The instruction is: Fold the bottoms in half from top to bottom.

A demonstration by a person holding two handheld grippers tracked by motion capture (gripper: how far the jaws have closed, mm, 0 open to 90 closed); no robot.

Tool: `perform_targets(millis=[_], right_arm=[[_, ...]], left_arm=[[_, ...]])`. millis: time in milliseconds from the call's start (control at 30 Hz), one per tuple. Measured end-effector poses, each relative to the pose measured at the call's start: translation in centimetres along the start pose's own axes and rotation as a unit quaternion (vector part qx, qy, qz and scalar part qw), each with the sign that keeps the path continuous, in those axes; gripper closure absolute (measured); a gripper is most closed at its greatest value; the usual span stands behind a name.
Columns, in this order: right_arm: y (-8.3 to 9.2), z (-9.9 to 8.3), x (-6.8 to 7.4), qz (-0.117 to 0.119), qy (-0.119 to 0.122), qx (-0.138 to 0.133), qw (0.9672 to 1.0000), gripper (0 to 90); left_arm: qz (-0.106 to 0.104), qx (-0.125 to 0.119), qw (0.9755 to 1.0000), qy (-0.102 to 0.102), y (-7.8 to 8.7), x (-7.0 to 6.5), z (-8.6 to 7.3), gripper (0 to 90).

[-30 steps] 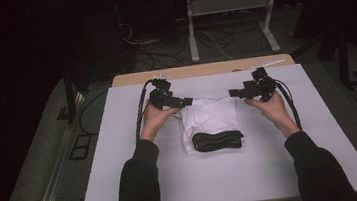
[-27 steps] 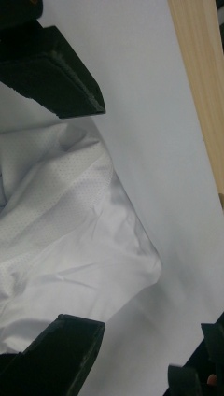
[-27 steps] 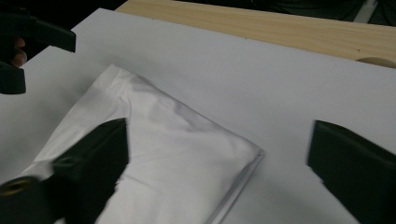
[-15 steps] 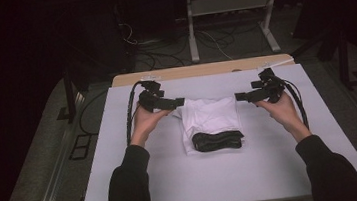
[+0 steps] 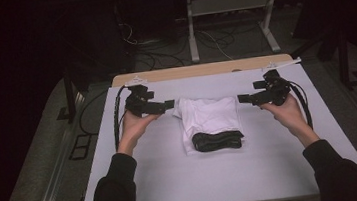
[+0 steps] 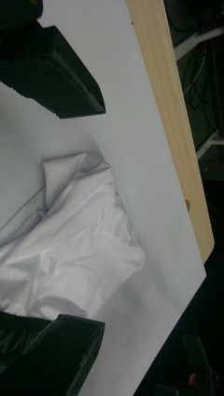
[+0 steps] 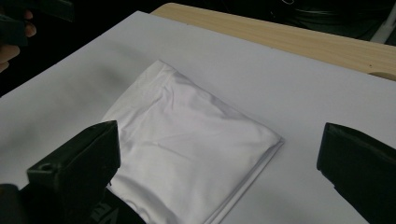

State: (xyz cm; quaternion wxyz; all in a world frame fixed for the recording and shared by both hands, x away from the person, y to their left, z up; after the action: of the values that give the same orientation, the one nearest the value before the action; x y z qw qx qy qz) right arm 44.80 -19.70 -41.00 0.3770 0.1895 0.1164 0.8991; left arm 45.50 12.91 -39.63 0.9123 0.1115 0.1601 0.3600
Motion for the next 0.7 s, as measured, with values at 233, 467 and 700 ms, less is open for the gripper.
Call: perform_targets(millis=[233,467,700], right_arm=[[0.8,-0.7,0.4,0.002,0.002,0.002,1.0000,0.0],[1.8,-1.1,0.6,0.006,0.003,-0.002,1.0000,0.0],[2.4,-2.0,0.8,0.010,-0.001,-0.006,0.9999,0.0]], left_arm=[[-0.001,-0.006,0.9999,-0.010,1.5,-0.5,-0.4,0.0],[0.000,-0.012,0.9999,-0.005,2.6,-0.4,-1.0,0.0],[0.003,-0.014,0.9998,-0.010,3.7,-0.6,-1.7,0.0]])
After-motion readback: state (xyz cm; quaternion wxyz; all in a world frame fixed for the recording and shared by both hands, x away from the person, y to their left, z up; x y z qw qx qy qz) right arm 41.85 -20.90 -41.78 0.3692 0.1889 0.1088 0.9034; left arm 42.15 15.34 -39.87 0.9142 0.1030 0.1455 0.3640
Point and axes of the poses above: each handheld gripper's, and its own axes: y roughly backward along the jaws, z roughly out of its top, x roughly to its left, the point moved 7 cm from there along -y, roughly forward along the jaws, and after that the axes turned 12 degrees about -x, right-handed, at the moved point
